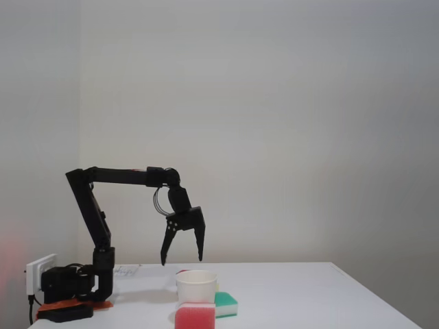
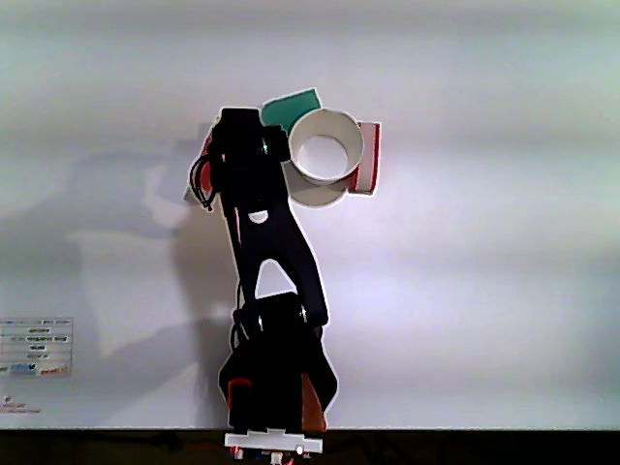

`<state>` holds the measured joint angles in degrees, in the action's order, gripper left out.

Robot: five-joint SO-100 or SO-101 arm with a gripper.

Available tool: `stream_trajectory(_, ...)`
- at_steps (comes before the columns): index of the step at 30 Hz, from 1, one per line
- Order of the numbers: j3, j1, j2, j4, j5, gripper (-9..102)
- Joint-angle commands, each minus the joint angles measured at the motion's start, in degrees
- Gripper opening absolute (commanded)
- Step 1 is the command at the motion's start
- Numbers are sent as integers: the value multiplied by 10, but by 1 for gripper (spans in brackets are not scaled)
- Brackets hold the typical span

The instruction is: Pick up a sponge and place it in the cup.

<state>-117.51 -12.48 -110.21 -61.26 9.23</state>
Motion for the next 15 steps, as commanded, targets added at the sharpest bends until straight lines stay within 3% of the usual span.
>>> stream_trajectory(1, 3, 1, -1, 11, -1, 44)
stream_trajectory(15, 44, -8, 110, 61, 41, 43)
